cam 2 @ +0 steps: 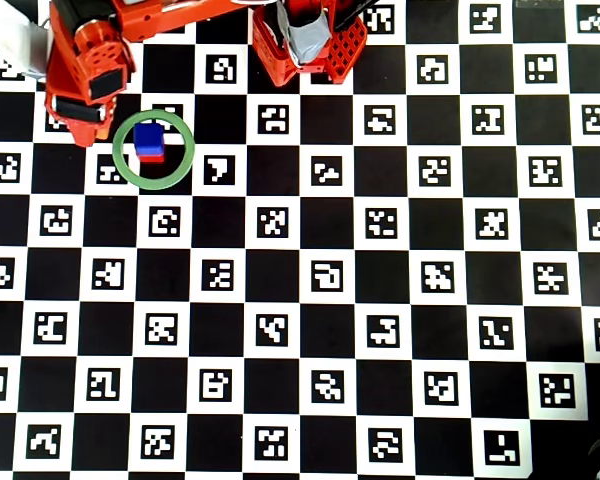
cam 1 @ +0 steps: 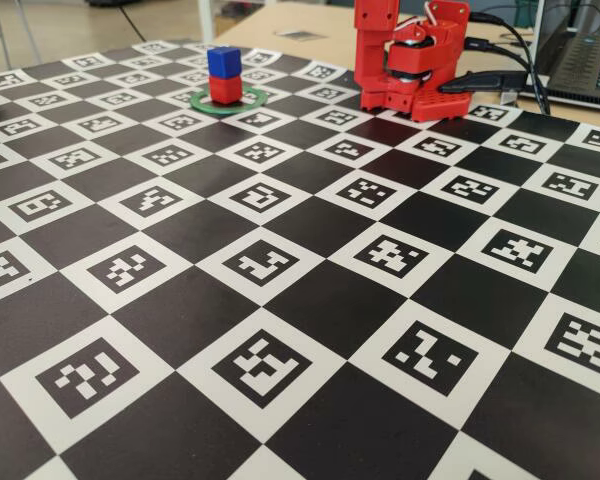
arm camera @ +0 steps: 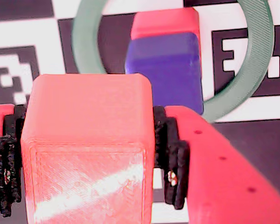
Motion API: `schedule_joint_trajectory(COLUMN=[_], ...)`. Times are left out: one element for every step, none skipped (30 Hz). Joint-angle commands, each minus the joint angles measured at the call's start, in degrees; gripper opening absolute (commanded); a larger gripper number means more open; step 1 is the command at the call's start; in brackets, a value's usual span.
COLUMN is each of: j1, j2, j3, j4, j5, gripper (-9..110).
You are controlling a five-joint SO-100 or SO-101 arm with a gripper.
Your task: Grab the red cube then put it in the green circle then put the blue cube on top and finally the orange cube on top
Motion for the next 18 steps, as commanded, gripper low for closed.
schedule_joint_trajectory(j1=[-1.41, -1.67, -1.93, -2.11, -2.20, -2.37, -2.37, -2.37, -2.37, -2.37, -2.37, -2.37, -2.37, -2.37, -2.29, -2.29, -2.20, -2.11], j2=[7.12, 7.38, 7.47, 7.56, 7.47, 7.29, 6.94, 6.42, 6.15, 5.89, 5.71, 5.71, 5.71, 5.71, 5.71, 5.71, 5.71, 5.71], j3=[0.70, 1.32, 2.02, 2.64, 3.34, 3.87, 4.39, 4.83, 5.36, 5.98, 6.68, 7.38, 8.00, 8.61, 9.14, 9.76, 10.46, 11.07], j4=[5.27, 5.71, 5.71, 5.71, 5.71, 5.71, 5.71, 5.71, 5.71, 5.71, 5.71, 5.54, 5.36, 5.10, 4.83, 4.57, 4.04, 3.60], j5=[-1.49, -1.76, -1.85, -2.02, -2.20, -2.29, -2.46, -2.55, -2.64, -2.90, -3.16, -3.43, -3.52, -3.69, -3.78, -3.87, -3.87, -3.96], gripper=[2, 2, 2, 2, 2, 2, 2, 2, 2, 2, 2, 2, 2, 2, 2, 2, 2, 2])
